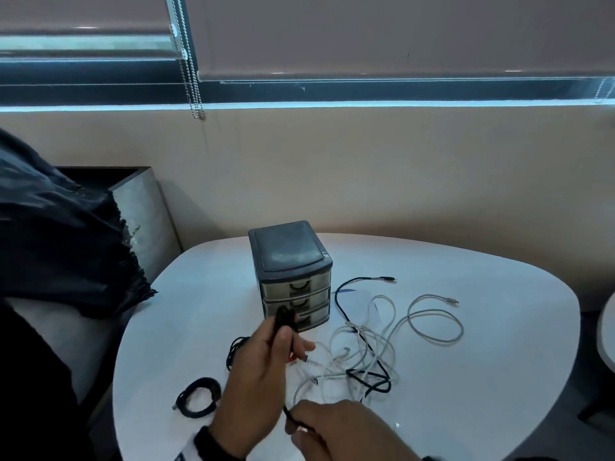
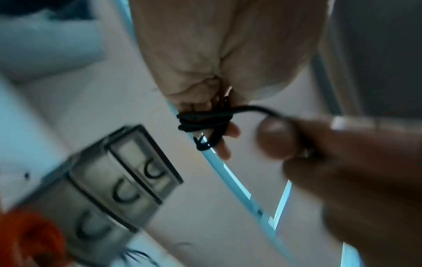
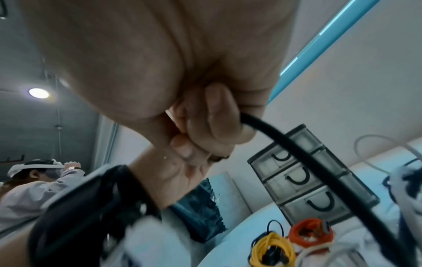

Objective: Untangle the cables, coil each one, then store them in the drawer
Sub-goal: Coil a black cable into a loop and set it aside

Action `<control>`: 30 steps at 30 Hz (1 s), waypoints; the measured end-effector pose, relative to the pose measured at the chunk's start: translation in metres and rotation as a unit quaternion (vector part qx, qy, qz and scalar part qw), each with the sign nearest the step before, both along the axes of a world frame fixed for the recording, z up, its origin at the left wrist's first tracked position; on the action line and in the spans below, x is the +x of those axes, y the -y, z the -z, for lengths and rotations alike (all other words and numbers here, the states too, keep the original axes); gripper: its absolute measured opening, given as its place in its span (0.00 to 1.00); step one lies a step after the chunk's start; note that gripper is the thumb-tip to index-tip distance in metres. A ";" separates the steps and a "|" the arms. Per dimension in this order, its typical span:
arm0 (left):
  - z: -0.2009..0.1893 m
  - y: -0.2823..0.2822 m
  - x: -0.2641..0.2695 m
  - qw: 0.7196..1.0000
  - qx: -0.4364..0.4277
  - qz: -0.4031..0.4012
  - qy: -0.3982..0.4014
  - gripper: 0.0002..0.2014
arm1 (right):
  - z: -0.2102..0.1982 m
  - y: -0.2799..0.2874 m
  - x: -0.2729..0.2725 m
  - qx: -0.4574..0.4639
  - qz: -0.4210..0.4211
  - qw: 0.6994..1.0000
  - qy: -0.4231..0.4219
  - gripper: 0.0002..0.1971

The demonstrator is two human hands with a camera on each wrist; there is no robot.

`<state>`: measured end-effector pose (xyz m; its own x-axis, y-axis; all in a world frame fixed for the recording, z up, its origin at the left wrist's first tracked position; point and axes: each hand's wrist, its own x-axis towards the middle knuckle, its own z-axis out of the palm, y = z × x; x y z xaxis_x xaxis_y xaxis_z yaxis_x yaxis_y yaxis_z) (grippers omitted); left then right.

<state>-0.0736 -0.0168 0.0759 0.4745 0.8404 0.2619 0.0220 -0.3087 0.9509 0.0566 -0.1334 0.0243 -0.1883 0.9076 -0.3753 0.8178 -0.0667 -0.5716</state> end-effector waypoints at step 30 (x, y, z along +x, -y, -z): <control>-0.034 -0.001 -0.023 0.812 -0.489 0.021 0.319 0.25 | -0.035 -0.005 -0.005 0.367 0.324 0.836 -0.246 0.09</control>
<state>-0.0966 -0.0162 0.1098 0.5387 0.7810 -0.3160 -0.5622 0.6126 0.5555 0.0516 -0.1287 0.0589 0.4657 0.8303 0.3062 0.3991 0.1118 -0.9101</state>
